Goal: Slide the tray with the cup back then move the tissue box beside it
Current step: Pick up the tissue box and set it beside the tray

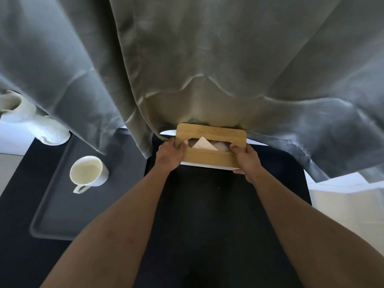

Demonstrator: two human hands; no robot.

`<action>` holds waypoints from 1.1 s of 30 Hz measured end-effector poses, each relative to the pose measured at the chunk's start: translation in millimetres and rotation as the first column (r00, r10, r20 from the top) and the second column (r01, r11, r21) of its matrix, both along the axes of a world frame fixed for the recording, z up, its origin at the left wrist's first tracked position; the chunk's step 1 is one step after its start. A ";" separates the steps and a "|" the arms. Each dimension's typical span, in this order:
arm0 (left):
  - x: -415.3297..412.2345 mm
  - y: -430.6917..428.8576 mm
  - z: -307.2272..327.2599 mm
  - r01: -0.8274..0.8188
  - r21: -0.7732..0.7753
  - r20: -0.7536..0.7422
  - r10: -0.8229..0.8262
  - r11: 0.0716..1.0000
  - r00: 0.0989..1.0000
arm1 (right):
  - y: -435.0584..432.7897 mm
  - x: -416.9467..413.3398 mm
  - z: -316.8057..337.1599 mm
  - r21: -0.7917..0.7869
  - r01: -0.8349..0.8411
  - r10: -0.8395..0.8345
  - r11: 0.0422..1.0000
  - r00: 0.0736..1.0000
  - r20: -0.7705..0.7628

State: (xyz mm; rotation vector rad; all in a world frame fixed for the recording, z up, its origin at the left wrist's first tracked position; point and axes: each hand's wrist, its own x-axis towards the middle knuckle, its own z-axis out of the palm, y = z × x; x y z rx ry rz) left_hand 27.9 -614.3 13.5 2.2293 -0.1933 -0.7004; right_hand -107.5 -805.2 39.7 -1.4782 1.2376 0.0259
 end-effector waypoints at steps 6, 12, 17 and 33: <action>1.2 -0.6 -3.4 0.044 0.037 0.049 -0.046 0.998 0.998 | -4.9 2.9 -4.6 0.033 0.015 -0.015 0.999 1.000 -0.008; -1.1 -3.6 -5.4 0.049 0.085 0.104 -0.058 0.995 0.993 | -6.3 3.4 -7.1 0.042 0.006 -0.005 0.999 1.000 -0.021; -1.6 -4.6 -5.8 0.077 0.157 0.140 -0.099 0.985 0.985 | -7.1 5.9 -8.2 0.024 -0.015 0.015 1.000 0.999 -0.031; -8.0 -2.7 -2.9 0.071 0.078 0.117 -0.080 0.994 0.990 | -2.5 -0.1 -14.2 -0.013 -0.041 0.040 0.999 0.999 -0.025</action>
